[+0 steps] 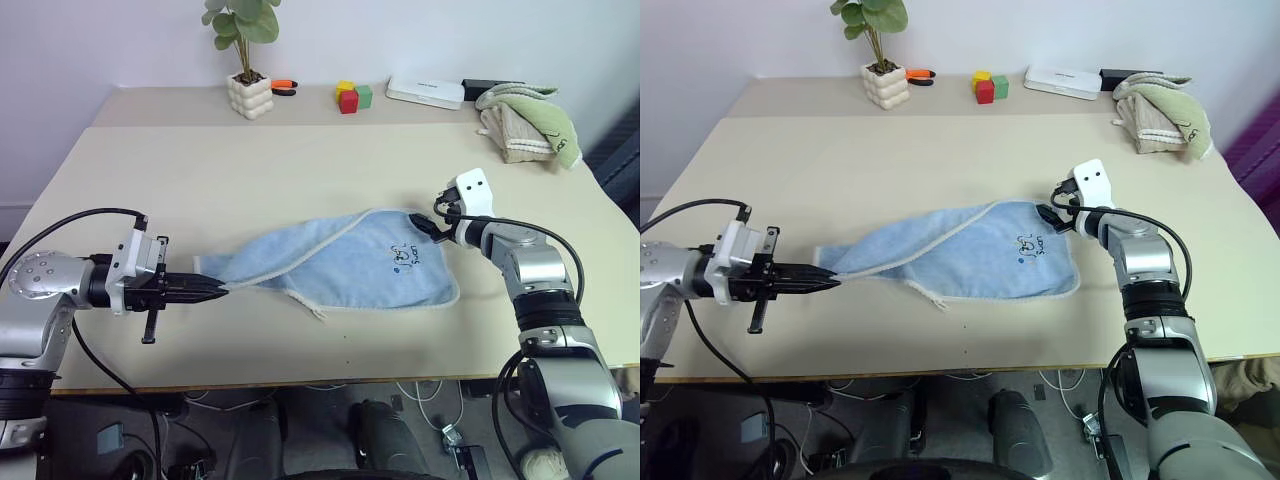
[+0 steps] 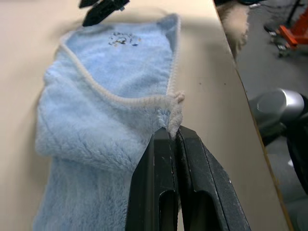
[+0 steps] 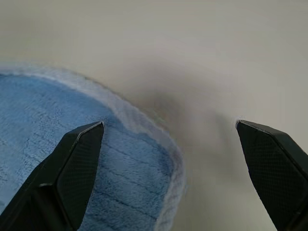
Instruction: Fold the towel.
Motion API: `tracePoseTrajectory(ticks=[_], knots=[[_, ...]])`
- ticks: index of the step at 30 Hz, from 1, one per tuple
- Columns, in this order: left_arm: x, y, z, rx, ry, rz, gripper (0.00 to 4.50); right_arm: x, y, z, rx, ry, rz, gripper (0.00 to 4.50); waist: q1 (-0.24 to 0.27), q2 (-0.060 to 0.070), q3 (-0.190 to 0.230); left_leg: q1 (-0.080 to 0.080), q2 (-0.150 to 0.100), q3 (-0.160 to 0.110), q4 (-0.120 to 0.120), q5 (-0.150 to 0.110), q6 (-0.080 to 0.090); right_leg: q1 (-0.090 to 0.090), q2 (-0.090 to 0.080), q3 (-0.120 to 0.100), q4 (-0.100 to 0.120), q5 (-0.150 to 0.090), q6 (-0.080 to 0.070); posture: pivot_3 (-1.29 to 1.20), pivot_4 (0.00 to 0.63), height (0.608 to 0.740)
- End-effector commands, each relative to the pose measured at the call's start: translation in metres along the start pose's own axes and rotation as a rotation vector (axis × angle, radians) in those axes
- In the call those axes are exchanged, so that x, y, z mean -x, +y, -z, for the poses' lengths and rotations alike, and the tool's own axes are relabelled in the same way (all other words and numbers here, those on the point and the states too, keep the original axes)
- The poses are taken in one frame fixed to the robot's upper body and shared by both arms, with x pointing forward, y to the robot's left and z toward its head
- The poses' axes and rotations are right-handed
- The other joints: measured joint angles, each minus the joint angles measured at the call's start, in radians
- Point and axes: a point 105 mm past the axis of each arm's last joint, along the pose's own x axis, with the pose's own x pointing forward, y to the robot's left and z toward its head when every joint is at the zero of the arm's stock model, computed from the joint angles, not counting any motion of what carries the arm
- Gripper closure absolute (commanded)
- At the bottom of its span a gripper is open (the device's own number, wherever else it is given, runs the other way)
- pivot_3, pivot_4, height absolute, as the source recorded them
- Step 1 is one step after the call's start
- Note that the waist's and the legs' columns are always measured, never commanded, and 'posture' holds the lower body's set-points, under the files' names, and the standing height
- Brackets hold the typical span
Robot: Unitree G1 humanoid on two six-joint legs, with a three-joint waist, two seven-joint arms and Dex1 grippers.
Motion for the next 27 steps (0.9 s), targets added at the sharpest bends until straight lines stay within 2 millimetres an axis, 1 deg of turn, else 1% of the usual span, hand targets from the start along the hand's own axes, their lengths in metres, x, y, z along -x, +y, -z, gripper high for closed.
tracePoseTrajectory(ticks=[1,5,6,8,9,10,12,15,16,17,21,24,27], knots=[[0.008,0.000,-0.010,-0.046,-0.006,-0.042,4.48,-0.002,-0.005,-0.009,-0.062,-0.012,0.006,0.00,0.000,0.000,0.000,0.000,0.000,0.000,0.000,0.000,0.000,0.000,0.000,0.000,0.000,0.000,0.000,0.00,0.150,0.740],[0.007,-0.001,-0.009,-0.050,-0.002,-0.056,4.48,-0.008,-0.007,-0.001,-0.100,0.032,0.019,0.00,0.000,0.000,0.000,0.000,0.000,0.000,0.000,0.000,0.000,0.000,0.000,0.000,0.000,0.000,0.000,0.00,0.150,0.740],[0.007,-0.001,-0.009,-0.051,-0.004,-0.059,4.48,-0.009,-0.005,-0.001,-0.112,0.034,0.000,0.00,0.000,0.000,0.000,0.000,0.000,0.001,0.000,0.000,0.000,0.000,0.000,0.000,0.000,0.000,0.000,0.00,0.150,0.740],[0.007,-0.001,-0.009,-0.041,-0.009,-0.060,4.50,-0.011,0.001,-0.001,-0.115,0.040,-0.035,0.56,-0.001,0.000,0.000,0.000,0.000,0.001,0.000,0.000,0.000,0.000,0.000,0.000,0.000,0.000,0.000,0.00,0.150,0.740],[0.008,-0.002,-0.009,-0.036,-0.008,-0.059,4.50,-0.011,0.004,-0.002,-0.120,0.038,-0.053,0.76,-0.001,0.000,0.000,0.000,0.000,0.001,0.000,0.000,0.000,0.000,0.000,0.000,0.000,0.000,0.000,0.00,0.150,0.740],[0.009,-0.001,-0.009,-0.036,-0.007,-0.061,4.50,-0.012,0.006,-0.003,-0.125,0.035,-0.066,1.14,-0.002,0.000,0.000,0.000,0.000,0.001,0.000,0.000,0.000,0.000,0.000,0.000,0.000,0.000,0.000,0.00,0.150,0.740],[0.011,0.000,-0.009,-0.035,-0.004,-0.068,4.50,-0.012,0.008,-0.002,-0.122,0.042,-0.073,2.22,-0.002,0.000,0.000,0.000,0.000,0.000,0.000,0.000,0.000,0.000,0.000,0.000,0.000,0.000,0.000,0.00,0.150,0.740],[0.013,0.001,-0.010,-0.037,-0.005,-0.070,4.50,-0.012,0.010,0.001,-0.122,0.053,-0.081,3.65,-0.002,0.000,0.000,0.000,0.000,0.001,0.000,0.000,0.000,0.000,0.000,0.000,0.000,0.000,0.000,0.00,0.150,0.740],[0.013,0.001,-0.010,-0.037,-0.003,-0.070,4.50,-0.011,0.010,0.001,-0.123,0.053,-0.081,4.22,-0.002,0.000,0.000,0.000,0.000,0.001,0.000,0.000,0.000,0.000,0.000,0.000,0.000,0.000,0.000,0.00,0.150,0.740],[0.013,0.001,-0.010,-0.037,-0.002,-0.071,4.50,-0.011,0.010,0.001,-0.121,0.050,-0.082,4.48,-0.002,0.000,0.000,0.000,0.000,0.001,0.000,0.000,0.000,0.000,0.000,0.000,0.000,0.000,0.000,0.00,0.150,0.740],[0.015,0.006,-0.008,-0.028,0.000,-0.092,4.50,-0.008,0.007,0.001,-0.116,0.046,-0.074,4.48,-0.001,0.000,0.000,0.000,0.000,0.001,0.000,0.000,0.000,0.000,0.000,0.000,0.000,0.000,0.000,0.00,0.150,0.740],[0.018,0.024,-0.003,0.004,-0.020,-0.218,4.50,-0.001,0.001,-0.001,-0.085,0.031,-0.059,4.48,0.002,0.000,0.000,0.000,0.000,0.000,0.000,0.000,0.000,0.000,0.000,0.000,0.000,0.000,0.000,0.00,0.150,0.740],[0.024,0.044,0.009,0.113,-0.024,-0.347,4.50,0.014,-0.006,-0.012,-0.020,-0.022,-0.061,4.48,0.004,0.000,0.000,0.000,0.000,0.001,0.000,0.000,0.000,0.000,0.000,0.000,0.000,0.000,0.000,0.00,0.150,0.740]])
